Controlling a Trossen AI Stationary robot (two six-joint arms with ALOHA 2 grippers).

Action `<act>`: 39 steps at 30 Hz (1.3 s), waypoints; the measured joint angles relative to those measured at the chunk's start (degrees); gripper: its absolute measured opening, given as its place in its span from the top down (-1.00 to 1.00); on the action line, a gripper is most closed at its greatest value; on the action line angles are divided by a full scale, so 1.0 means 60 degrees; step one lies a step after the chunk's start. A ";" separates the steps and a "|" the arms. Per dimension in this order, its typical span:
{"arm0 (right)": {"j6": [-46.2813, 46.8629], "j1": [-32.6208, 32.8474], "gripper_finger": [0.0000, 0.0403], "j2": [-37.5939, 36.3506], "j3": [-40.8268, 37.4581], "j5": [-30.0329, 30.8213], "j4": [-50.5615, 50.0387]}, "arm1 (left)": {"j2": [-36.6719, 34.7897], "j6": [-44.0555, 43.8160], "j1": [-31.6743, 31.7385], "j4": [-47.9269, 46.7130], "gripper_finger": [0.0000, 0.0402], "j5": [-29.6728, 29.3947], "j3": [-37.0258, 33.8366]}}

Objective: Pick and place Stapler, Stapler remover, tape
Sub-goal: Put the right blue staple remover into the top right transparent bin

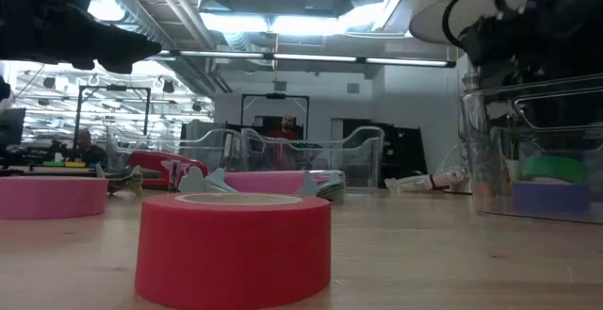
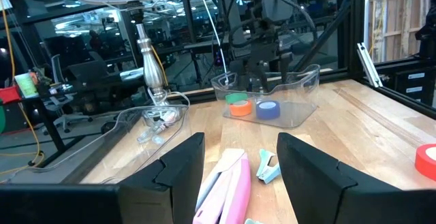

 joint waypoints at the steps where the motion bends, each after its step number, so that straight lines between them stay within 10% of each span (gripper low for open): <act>1: -0.0152 -0.0004 0.08 0.0000 0.0181 -0.0219 -0.0203 | 0.0000 0.0000 0.0000 0.0003 0.09 0.0000 -0.0003; 22: -0.3109 -0.0688 0.04 0.1484 0.3882 -0.0302 -0.2631 | 0.0000 0.0000 0.0003 0.0003 0.09 0.0000 -0.0002; 30: -0.4750 -0.1031 0.04 0.2835 0.4632 0.1857 -0.1208 | 0.0000 0.0000 0.0003 0.0004 0.09 0.0000 -0.0003; 39: -0.4020 -0.1747 0.04 0.4035 0.4641 0.1628 0.1259 | 0.0000 0.0000 0.0001 0.0004 0.09 0.0000 -0.0003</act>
